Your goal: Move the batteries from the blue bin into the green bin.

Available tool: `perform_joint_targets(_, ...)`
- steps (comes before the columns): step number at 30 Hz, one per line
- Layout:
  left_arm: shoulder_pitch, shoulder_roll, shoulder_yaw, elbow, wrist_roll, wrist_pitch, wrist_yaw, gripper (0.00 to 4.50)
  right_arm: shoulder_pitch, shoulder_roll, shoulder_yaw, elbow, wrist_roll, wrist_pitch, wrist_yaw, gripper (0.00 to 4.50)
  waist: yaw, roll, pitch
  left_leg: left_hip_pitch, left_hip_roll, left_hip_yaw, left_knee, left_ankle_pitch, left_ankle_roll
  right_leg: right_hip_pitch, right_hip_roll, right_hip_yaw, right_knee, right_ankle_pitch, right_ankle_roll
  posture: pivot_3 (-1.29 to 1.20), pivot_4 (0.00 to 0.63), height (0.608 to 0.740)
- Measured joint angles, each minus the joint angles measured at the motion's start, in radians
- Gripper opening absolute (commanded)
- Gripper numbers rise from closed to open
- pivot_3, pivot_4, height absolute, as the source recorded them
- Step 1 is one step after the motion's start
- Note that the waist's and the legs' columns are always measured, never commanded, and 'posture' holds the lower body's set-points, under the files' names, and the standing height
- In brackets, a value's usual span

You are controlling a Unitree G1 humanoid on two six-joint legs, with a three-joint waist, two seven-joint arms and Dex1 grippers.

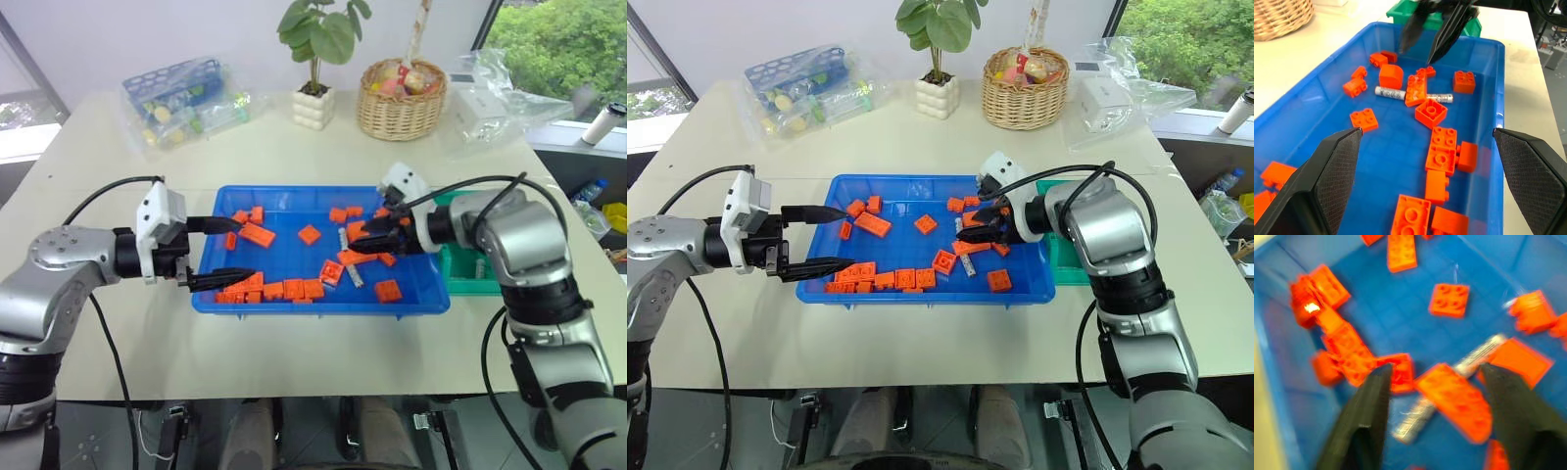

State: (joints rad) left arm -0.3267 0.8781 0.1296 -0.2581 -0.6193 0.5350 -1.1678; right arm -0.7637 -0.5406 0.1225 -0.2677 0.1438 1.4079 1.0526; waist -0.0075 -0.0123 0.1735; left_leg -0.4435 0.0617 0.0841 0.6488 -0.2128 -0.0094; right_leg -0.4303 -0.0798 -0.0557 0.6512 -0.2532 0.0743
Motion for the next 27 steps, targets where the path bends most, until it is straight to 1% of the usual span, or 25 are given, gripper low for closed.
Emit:
perform_joint_targets(3,-0.003,0.0,-0.001,0.001,0.0,0.0,-0.001,4.5,0.044,0.014,-0.011,-0.09,0.05,0.119,-0.058,0.04,-0.002,0.0,0.0,0.0,0.0,0.0,0.0,0.0,0.0,0.0,0.0,0.0,0.0,0.0,-0.001,0.0,0.15,0.736)
perform_joint_targets(6,-0.024,-0.006,-0.008,0.006,0.001,-0.001,-0.004,4.5,0.054,0.024,-0.024,-0.144,0.116,0.193,-0.108,0.04,-0.004,0.0,0.0,0.0,0.0,0.0,0.0,0.0,0.0,0.0,0.0,0.0,0.0,0.0,0.0,0.0,0.15,0.736)
perform_joint_targets(11,-0.047,-0.015,-0.039,0.023,0.008,-0.004,-0.017,4.5,0.072,0.054,-0.029,-0.129,0.142,0.199,-0.22,0.04,-0.004,0.0,0.0,0.0,0.0,0.0,0.0,0.0,0.0,0.0,0.0,0.0,-0.001,0.0,0.0,0.0,0.15,0.736)
perform_joint_targets(13,-0.056,-0.017,-0.043,0.025,0.012,-0.004,-0.022,4.5,0.072,0.058,-0.029,-0.109,0.147,0.197,-0.252,0.56,-0.004,0.0,0.0,0.0,0.0,0.0,0.0,0.0,0.0,0.0,0.0,0.0,-0.001,0.0,0.0,0.0,0.15,0.736)
perform_joint_targets(14,-0.065,-0.017,-0.044,0.027,0.015,-0.005,-0.024,4.5,0.073,0.063,-0.027,-0.099,0.15,0.191,-0.271,0.94,-0.004,0.0,0.0,0.0,0.0,0.0,0.0,0.0,0.0,0.0,0.001,0.0,-0.001,0.0,0.0,0.0,0.15,0.736)
perform_joint_targets(17,-0.078,-0.021,-0.047,0.031,0.02,-0.006,-0.028,4.5,0.091,0.062,0.016,-0.085,0.159,0.154,-0.311,2.38,-0.004,0.0,0.0,0.0,0.0,0.0,-0.001,0.0,0.0,0.0,0.001,0.0,-0.001,0.0,0.0,0.0,0.15,0.736)
perform_joint_targets(27,-0.074,-0.023,-0.047,0.041,0.021,-0.005,-0.029,4.5,0.11,0.055,0.067,-0.036,0.216,0.11,-0.369,2.38,-0.004,0.0,0.0,0.0,0.0,0.0,0.0,0.0,0.0,0.0,0.001,0.0,-0.001,0.0,0.0,0.0,0.15,0.736)
